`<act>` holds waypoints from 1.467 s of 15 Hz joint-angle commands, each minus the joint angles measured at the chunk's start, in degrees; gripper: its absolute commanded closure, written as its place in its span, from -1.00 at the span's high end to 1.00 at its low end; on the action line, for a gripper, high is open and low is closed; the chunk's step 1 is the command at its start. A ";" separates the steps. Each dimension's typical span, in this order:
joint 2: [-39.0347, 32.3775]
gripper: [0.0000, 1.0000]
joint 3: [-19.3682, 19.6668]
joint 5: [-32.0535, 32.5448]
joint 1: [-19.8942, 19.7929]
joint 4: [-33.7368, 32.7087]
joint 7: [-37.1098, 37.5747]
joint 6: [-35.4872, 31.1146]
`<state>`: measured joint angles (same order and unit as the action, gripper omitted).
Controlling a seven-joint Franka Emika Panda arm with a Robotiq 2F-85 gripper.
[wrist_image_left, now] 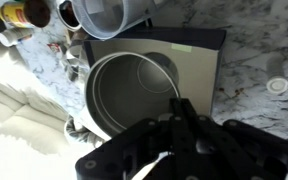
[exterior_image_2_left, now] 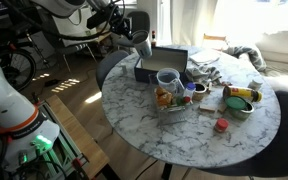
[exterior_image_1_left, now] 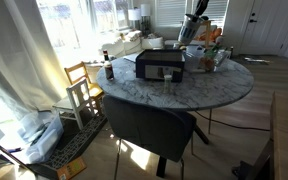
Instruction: Put the silver cup inside the box
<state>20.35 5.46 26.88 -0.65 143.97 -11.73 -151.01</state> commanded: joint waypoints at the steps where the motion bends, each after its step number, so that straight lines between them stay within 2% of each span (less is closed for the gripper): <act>1: -0.89 -0.91 -0.65 -3.73 -0.63 -0.41 -3.62 -0.04; 6: -2.55 -0.91 0.06 -5.84 0.20 -1.50 -5.75 -0.04; 7: -2.55 -0.98 0.06 -5.84 0.21 -1.50 -5.76 -0.04; 8: -4.18 -0.98 0.16 -6.00 -0.44 -3.17 -5.27 1.69; 11: -10.28 -0.98 1.10 -7.18 0.22 -8.97 -9.75 0.65; 12: -12.94 -0.98 2.18 -10.01 1.65 -11.58 -14.22 0.68; 14: -17.77 -0.98 6.54 -16.99 7.65 -15.91 -23.49 1.30; 15: -19.94 -0.98 6.23 -20.15 7.18 -18.25 -27.70 2.16; 16: -22.22 -0.98 6.85 -24.46 8.60 -20.20 -31.82 3.11; 17: -24.70 -0.98 3.42 -27.77 4.35 -22.79 -35.91 4.37; 18: -27.22 -0.98 2.63 -29.21 3.09 -25.19 -37.93 5.69; 22: -35.79 -0.98 1.39 -23.43 -1.29 -33.18 -34.77 7.22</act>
<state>-8.48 8.54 1.02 1.75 118.01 -46.51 -146.37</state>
